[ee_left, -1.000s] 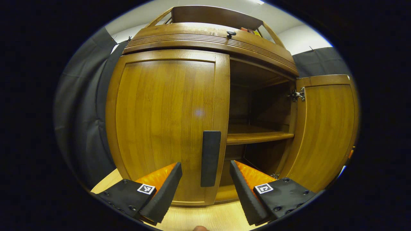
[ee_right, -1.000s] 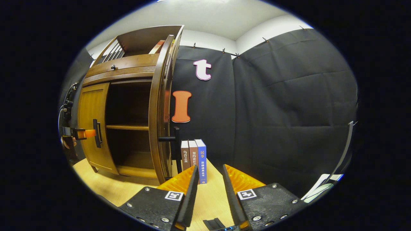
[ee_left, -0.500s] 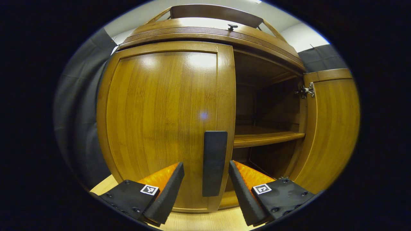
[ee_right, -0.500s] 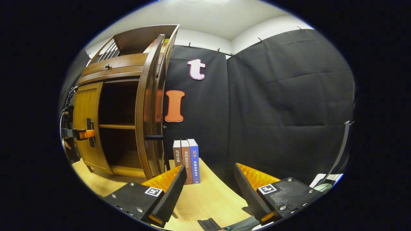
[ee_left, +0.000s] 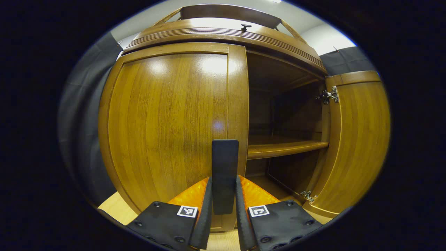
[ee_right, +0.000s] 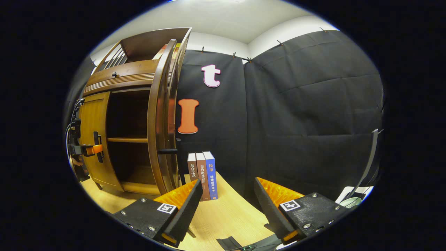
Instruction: Open the right door of the double-door shoe cabinet with the right hand, and open the left door with the left hand.
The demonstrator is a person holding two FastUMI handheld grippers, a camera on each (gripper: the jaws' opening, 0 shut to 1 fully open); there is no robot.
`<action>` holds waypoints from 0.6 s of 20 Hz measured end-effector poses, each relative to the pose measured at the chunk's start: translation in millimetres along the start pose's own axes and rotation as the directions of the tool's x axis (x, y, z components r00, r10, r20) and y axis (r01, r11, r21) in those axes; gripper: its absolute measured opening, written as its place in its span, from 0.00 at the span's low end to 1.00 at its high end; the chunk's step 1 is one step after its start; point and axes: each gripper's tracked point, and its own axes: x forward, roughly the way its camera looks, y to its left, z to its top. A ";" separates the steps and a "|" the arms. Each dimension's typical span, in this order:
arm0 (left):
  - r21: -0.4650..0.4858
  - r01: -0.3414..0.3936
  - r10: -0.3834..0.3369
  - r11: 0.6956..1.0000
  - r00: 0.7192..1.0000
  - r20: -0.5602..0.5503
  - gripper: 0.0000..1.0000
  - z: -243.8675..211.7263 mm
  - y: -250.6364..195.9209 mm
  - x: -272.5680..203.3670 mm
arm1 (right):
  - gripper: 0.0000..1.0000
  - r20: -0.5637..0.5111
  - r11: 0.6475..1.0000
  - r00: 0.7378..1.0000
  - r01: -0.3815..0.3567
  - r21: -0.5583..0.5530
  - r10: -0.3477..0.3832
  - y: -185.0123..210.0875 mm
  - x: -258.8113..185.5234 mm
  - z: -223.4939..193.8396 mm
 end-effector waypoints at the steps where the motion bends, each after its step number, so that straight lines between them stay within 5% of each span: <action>1: -0.001 -0.003 0.003 1.000 1.000 -0.001 0.38 0.2 1.0 -0.9 | 0.92 0.000 1.000 1.000 0.000 -0.002 0.000 0.1 -2.3 1.5; 7: -0.006 0.033 -0.033 0.999 0.999 -0.013 0.29 0.0 -0.7 -23.3 | 0.92 0.011 1.000 1.000 -0.016 -0.014 0.016 10.6 -18.3 13.0; 12: -0.019 0.078 -0.078 0.997 0.997 -0.020 0.31 0.0 2.8 -55.4 | 0.92 0.010 0.999 0.999 -0.039 -0.005 0.039 25.4 -24.1 16.9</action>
